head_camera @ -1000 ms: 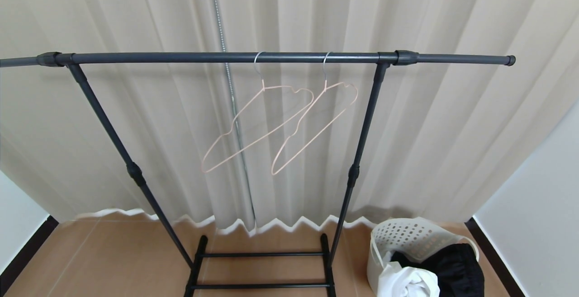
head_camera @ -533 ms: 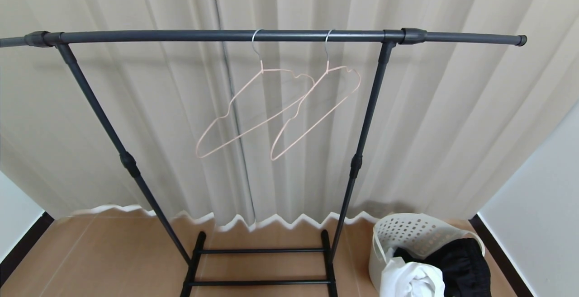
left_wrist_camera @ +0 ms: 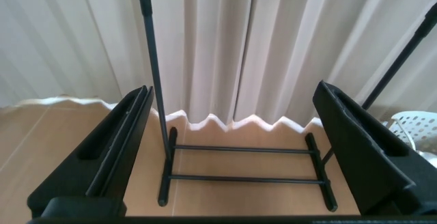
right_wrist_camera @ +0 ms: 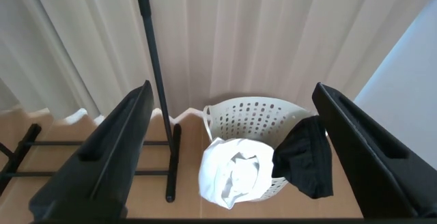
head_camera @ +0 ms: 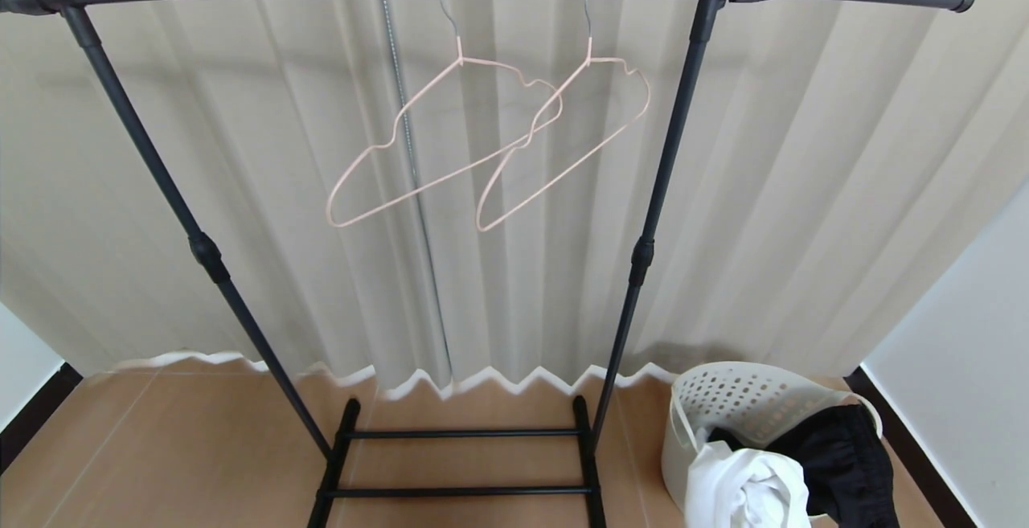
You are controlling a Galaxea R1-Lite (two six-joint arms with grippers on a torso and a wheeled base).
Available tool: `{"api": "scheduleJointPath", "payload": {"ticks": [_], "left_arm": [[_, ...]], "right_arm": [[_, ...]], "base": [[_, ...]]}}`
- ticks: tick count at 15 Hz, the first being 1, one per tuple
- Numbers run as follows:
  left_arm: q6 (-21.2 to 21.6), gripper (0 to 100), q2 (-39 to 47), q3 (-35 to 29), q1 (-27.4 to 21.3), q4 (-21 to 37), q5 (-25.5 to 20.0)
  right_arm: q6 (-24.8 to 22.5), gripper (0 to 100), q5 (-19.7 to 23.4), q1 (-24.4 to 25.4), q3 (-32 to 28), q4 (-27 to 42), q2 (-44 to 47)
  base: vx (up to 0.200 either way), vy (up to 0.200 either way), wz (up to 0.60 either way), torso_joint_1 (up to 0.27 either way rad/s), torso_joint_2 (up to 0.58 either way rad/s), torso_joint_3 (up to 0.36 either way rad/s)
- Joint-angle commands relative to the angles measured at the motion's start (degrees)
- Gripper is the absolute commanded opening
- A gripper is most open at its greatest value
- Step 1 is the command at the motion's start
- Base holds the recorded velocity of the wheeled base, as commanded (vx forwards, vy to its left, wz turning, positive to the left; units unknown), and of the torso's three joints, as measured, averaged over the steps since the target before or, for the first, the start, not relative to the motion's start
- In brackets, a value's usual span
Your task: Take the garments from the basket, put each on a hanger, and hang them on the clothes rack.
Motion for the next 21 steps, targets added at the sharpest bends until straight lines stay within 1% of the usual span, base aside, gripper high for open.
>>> {"api": "scheduleJointPath", "payload": {"ticks": [1, 6, 12, 18, 21], "left_arm": [[-0.1, 100, 0.0, 0.0, 0.0, 0.0, 0.0], [-0.1, 100, 0.0, 0.0, 0.0, 0.0, 0.0], [-0.1, 100, 0.0, 0.0, 0.0, 0.1, -0.1], [0.0, 100, 0.0, 0.0, 0.0, 0.1, -0.1], [0.0, 100, 0.0, 0.0, 0.0, 0.1, -0.1]], "right_arm": [[0.1, 100, 0.0, 0.0, 0.0, 0.0, 0.1], [0.1, 100, 0.0, 0.0, 0.0, 0.0, 0.1], [0.1, 100, 0.0, 0.0, 0.0, 0.0, 0.0], [0.1, 100, 0.0, 0.0, 0.0, -0.1, 0.0], [0.1, 100, 0.0, 0.0, 0.1, -0.1, 0.0]], "base": [[0.0, 0.0, 0.0, -0.163, 0.52, 0.349], [0.0, 0.0, 0.0, -0.145, 0.51, 0.354], [0.0, 0.0, 0.0, -0.097, 0.47, 0.368], [0.0, 0.0, 0.0, -0.019, 0.43, 0.412], [0.0, 0.0, 0.0, 0.009, 0.18, 0.19]]}}
